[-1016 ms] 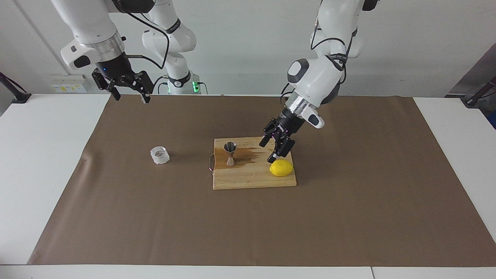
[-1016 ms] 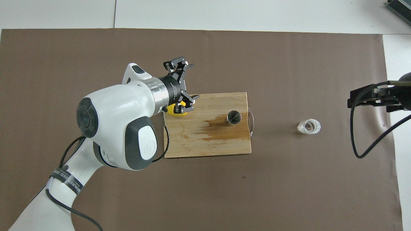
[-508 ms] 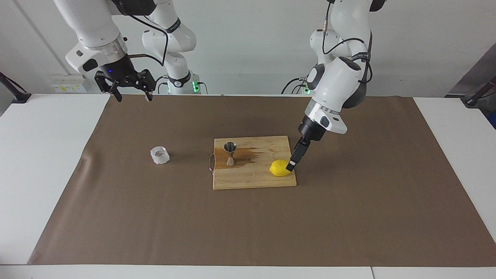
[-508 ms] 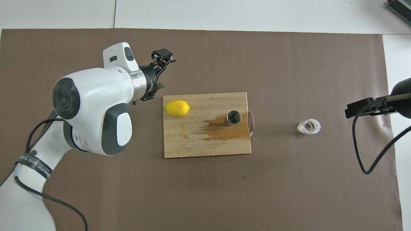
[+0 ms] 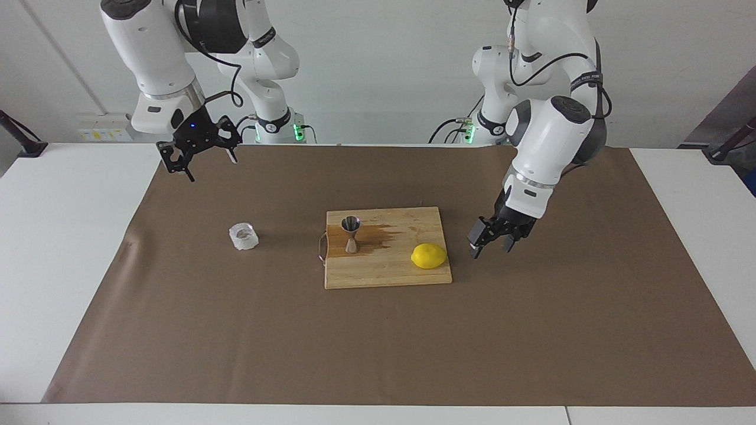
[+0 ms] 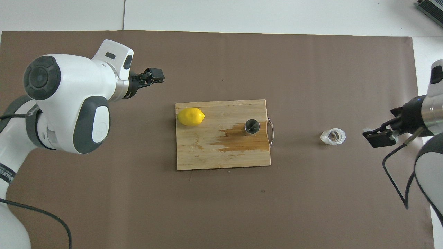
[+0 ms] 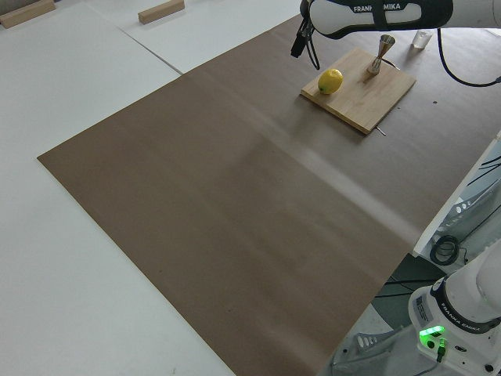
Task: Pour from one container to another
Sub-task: 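Retract the left gripper while the right gripper reaches the glass cup, then close the right gripper around the clear glass cup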
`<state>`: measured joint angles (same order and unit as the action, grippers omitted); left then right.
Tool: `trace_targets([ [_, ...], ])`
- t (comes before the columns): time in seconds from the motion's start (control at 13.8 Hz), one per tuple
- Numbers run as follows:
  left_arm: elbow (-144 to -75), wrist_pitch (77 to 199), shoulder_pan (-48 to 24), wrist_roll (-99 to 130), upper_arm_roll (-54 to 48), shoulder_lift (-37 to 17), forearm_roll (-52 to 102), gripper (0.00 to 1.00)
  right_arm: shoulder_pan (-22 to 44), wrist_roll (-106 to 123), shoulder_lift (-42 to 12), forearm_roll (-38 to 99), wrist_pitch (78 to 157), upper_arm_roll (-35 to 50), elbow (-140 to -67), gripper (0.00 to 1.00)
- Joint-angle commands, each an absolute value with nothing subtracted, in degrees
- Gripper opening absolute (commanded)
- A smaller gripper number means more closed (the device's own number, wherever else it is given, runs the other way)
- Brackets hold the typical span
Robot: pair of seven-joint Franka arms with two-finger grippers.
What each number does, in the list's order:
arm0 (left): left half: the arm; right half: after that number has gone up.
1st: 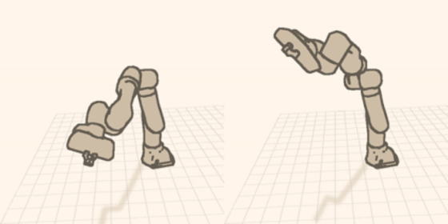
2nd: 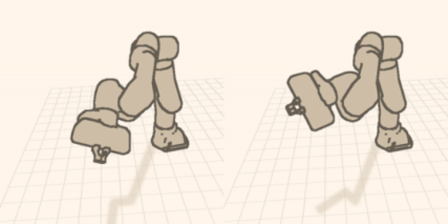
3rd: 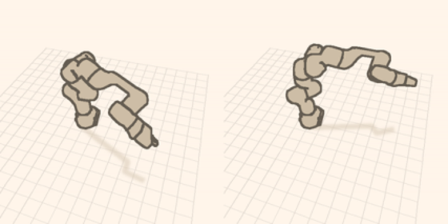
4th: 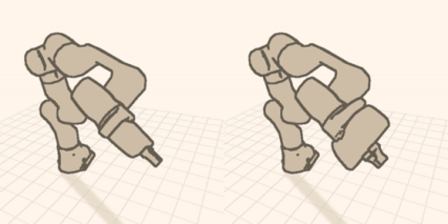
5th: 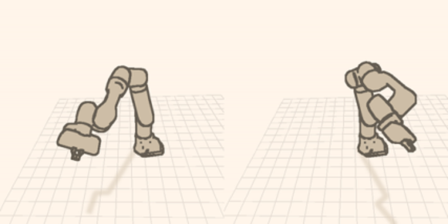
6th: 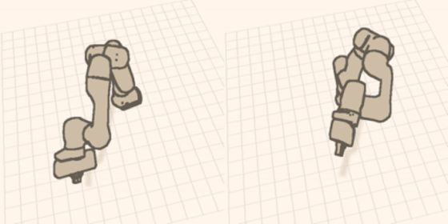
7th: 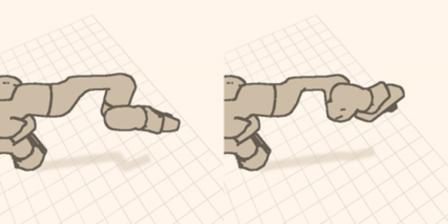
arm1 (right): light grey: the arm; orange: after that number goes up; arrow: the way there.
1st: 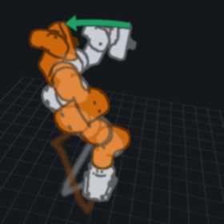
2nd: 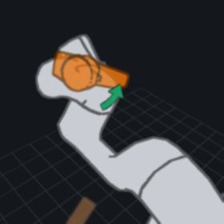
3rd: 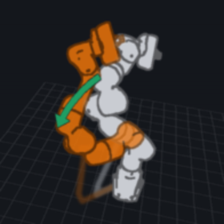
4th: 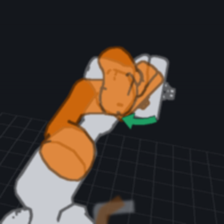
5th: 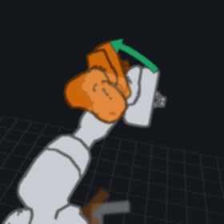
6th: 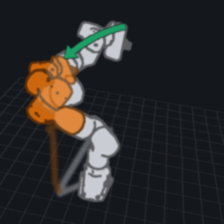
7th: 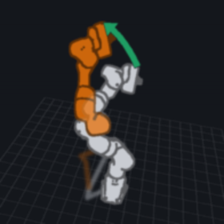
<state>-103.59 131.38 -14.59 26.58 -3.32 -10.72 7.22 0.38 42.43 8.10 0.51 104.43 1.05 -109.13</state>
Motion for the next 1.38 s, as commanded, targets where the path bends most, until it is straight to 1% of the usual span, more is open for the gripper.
trace_targets([
  [0.0,-102.39,124.30,-13.28,15.96,-2.46,-9.32,3.78,1.00,-0.44,64.08,9.24,0.70,110.64,1.32,-115.49,1.00],
  [0.29,-102.57,116.21,-6.79,1.78,-2.29,-5.72,3.78,1.00,-0.97,77.05,4.49,0.79,111.79,1.41,-117.68,1.00],
  [0.44,-102.66,112.17,-3.01,-2.26,-2.29,-4.05,3.78,1.00,-1.32,85.56,1.34,0.79,115.64,1.41,-118.91,1.00],
  [0.58,-102.83,108.57,0.95,-6.75,-2.29,-2.21,3.78,1.00,-2.89,91.73,-2.10,1.92,116.80,1.49,-118.92,1.00],
  [0.8,-102.48,106.79,4.47,-9.93,-2.29,-0.36,3.78,1.00,-4.39,98.95,-4.39,5.70,120.84,1.41,-120.40,1.00],
  [0.94,-102.30,105.21,5.10,-10.11,-2.20,1.31,3.78,1.00,-5.10,100.54,-4.48,6.33,123.30,1.49,-122.34,1.00],
  [1.02,-102.04,104.34,5.01,-10.11,-2.37,2.19,3.78,1.00,-5.27,101.85,-5.35,6.50,123.40,1.49,-122.69,1.00],
  [1.09,-100.65,102.50,4.31,-10.02,-2.55,2.89,3.78,1.00,-5.27,103.95,-6.14,7.98,124.44,1.49,-122.96,1.00],
  [1.31,-93.71,94.41,4.13,-9.67,-3.16,2.73,3.78,1.00,-5.45,108.37,-7.47,12.39,130.50,1.41,-126.11,1.00],
])
